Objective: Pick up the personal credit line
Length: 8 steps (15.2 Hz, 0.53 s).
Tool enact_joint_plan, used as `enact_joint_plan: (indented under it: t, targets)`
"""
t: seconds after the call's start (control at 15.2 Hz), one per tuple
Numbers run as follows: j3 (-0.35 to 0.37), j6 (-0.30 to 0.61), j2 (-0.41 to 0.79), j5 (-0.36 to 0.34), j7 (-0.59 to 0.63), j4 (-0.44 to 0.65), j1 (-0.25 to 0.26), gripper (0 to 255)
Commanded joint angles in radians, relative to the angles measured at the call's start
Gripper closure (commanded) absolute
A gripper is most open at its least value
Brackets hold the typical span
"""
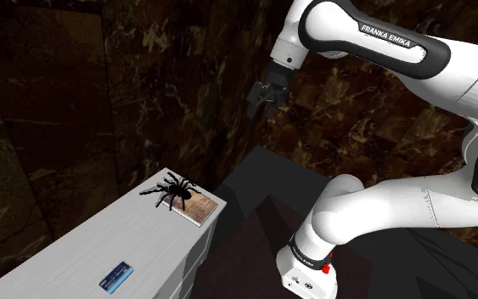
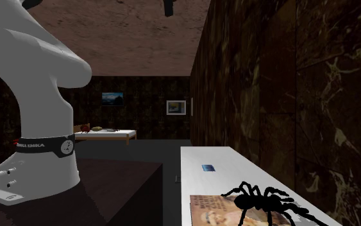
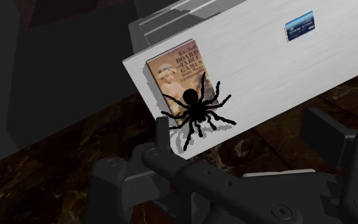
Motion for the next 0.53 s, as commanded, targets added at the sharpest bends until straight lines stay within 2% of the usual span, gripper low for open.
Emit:
enact_joint_plan:
  t: [0.0,0.46]
  targets:
    - [0.000,0.000,0.000,0.000,0.000,0.000,0.000,0]
    - [0.101,0.139,0.017,0.117,0.200,-0.172,-0.002,0]
